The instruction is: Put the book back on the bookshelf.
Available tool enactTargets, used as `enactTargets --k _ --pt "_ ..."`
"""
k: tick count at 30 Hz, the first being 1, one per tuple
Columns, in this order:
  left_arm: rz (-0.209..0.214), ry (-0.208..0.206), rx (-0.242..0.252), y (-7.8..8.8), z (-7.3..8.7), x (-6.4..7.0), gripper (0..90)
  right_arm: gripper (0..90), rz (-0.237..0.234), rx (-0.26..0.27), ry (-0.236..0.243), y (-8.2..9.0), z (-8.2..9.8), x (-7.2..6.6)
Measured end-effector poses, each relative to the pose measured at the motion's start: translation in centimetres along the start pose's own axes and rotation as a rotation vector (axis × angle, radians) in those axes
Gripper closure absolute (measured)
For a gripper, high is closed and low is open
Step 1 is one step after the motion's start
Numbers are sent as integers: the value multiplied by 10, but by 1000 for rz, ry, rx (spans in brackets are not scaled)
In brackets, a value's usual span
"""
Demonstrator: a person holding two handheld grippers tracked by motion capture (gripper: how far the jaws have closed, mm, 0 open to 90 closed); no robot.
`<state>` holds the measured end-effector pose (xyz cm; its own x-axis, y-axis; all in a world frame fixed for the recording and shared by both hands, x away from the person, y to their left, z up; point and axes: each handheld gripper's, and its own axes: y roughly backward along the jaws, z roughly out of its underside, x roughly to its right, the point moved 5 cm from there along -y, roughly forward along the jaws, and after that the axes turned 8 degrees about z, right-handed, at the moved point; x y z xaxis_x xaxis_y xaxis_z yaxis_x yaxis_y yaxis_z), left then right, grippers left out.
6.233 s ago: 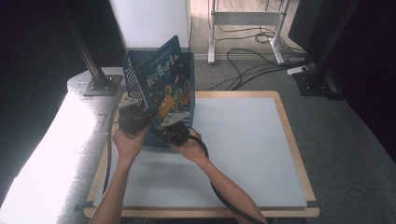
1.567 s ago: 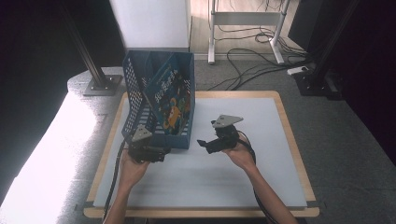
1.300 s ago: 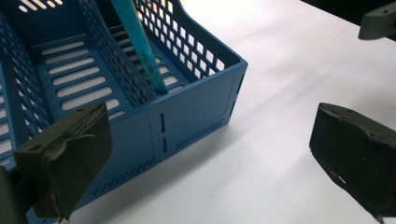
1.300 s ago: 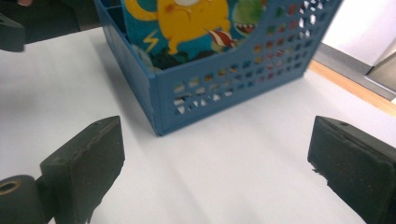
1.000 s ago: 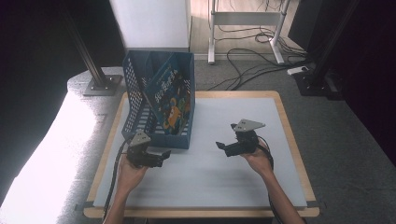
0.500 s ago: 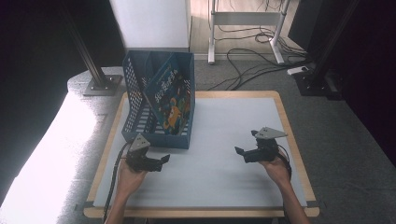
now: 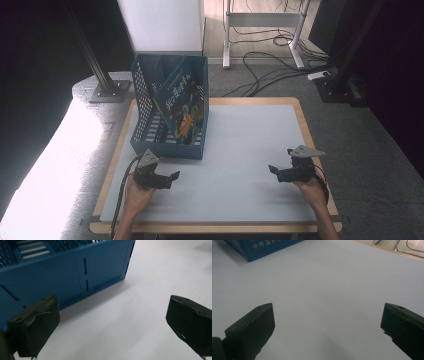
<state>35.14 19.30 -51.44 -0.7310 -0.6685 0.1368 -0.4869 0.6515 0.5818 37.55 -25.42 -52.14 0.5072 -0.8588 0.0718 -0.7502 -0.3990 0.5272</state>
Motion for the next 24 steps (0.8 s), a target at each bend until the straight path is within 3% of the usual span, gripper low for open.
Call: enactTargets --k 7,12,16,20,24 --pt "-9 2 -32 -9 13 0 0 0 15 -46 -7 0 19 5" --pt "8 22 -42 -17 24 0 0 0 20 -70 -29 0 31 8" --pt "10 24 -94 -28 34 2 0 0 22 -109 -26 -5 40 8" --pt "0 17 -107 -29 34 2 0 0 21 -151 -25 -10 47 9" --pt "-8 24 -155 -34 35 2 0 0 14 -174 -28 -12 48 9"
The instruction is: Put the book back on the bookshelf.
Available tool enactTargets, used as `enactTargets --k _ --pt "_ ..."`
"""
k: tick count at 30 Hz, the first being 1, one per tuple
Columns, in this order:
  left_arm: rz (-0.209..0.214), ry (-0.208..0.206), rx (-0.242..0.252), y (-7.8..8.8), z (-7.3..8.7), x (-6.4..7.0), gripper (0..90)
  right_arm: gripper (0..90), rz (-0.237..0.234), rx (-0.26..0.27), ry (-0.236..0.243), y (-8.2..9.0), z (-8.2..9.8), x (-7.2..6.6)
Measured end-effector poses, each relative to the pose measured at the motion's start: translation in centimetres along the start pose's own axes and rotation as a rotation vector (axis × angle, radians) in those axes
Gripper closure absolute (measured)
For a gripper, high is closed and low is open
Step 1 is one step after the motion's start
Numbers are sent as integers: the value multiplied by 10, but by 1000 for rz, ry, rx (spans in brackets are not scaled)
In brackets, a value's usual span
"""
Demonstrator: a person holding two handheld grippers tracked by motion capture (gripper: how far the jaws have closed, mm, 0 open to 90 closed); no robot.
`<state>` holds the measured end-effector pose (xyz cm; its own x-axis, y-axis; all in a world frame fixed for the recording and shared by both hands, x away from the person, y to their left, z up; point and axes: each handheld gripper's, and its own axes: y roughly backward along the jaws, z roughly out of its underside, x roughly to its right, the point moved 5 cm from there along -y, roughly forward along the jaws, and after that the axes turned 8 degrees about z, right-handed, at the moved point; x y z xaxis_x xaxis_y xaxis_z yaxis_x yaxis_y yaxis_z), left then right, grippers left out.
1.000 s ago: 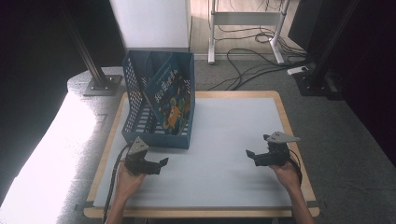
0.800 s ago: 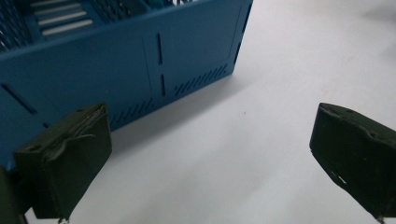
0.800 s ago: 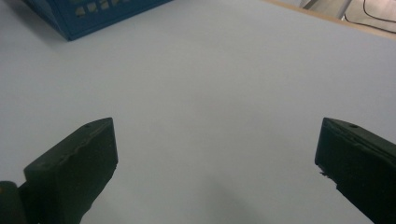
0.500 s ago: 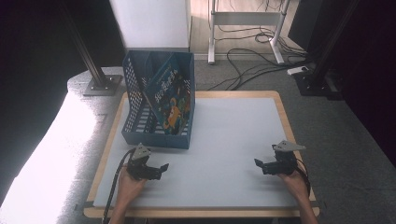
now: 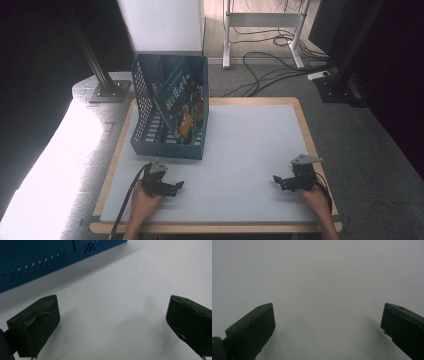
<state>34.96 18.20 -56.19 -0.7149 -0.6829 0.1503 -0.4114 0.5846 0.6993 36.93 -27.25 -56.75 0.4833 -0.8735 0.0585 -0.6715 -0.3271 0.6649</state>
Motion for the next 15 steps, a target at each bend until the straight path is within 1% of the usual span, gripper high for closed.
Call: enactTargets --k 2,3,4,5,15 --pt "-12 -6 -45 -4 0 1 0 0 -1 -31 -1 -3 1 0" --pt "-29 -16 -57 -6 0 2 0 0 8 -36 1 -4 1 -1" --pt "-36 -25 -58 -6 0 2 0 0 14 -39 9 -4 1 -1" --pt "-29 -17 -58 -6 1 2 0 0 23 -39 21 -4 1 -2" --pt "-37 -20 -63 -6 1 2 0 0 23 -36 17 -4 2 -2"
